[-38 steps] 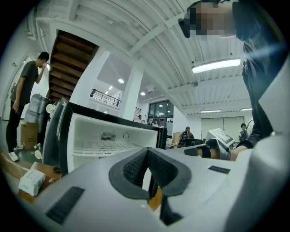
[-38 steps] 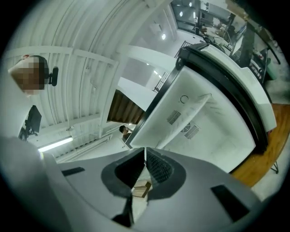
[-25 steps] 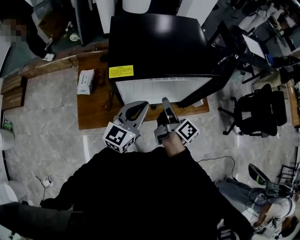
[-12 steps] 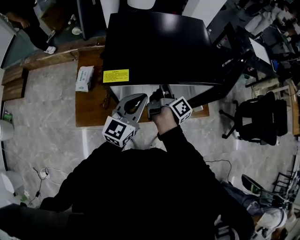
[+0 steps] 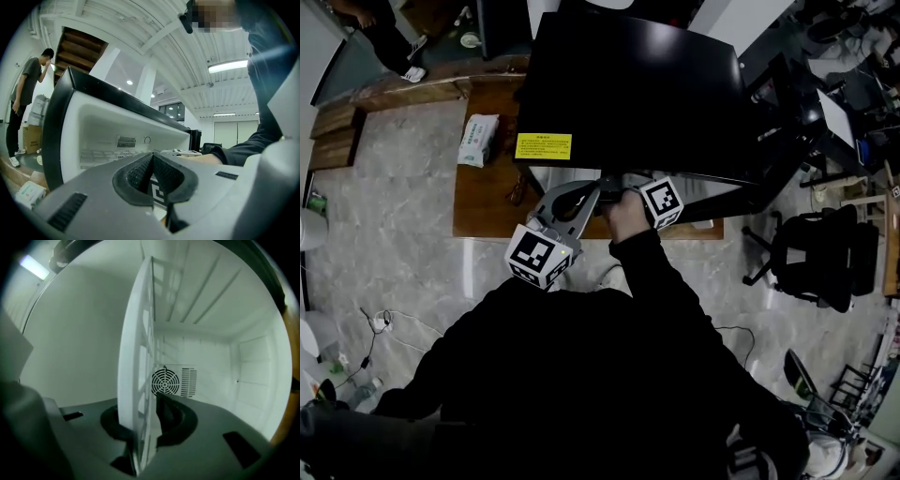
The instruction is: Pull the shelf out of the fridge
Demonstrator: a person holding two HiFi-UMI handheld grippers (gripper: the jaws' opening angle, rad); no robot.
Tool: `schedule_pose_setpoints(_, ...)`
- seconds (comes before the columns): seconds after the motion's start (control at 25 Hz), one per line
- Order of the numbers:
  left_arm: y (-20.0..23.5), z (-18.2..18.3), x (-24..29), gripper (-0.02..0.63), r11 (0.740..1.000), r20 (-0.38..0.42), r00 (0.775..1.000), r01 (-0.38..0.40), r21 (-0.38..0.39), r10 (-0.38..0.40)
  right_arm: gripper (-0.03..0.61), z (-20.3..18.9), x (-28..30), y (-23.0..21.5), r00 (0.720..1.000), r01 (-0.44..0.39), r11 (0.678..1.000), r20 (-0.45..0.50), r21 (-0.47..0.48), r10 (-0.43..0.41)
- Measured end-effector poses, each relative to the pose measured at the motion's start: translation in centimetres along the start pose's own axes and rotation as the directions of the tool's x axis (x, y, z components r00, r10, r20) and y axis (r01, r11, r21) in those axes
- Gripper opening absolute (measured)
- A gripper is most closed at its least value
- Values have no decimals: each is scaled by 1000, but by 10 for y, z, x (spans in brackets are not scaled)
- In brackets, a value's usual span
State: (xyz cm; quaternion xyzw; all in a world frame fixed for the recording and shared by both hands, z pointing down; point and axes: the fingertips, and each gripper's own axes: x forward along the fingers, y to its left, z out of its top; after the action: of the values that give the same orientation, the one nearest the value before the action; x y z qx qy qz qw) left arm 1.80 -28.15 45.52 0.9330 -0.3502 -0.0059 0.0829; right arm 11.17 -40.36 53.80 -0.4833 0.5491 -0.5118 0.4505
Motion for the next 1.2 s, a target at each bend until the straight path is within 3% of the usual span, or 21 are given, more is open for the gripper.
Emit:
schedule_pose_setpoints(0.08, 3, -2, -3, 6, 1000, -2, 1000, -7, -7, 7, 40, 1, 1, 6, 999, -24, 1000, 25, -1, 24)
schedule_pose_setpoints(0.44, 5, 5, -22, 6, 1000, 13, 1000, 7, -3, -7, 35, -3, -7, 7, 999, -9, 1000, 52, -8, 9)
schedule_pose_setpoints(1.2, -26, 12, -71, 6, 996, 34, 996, 85, 25, -86, 34, -17, -78, 9, 997, 1, 1000, 75, 3, -1)
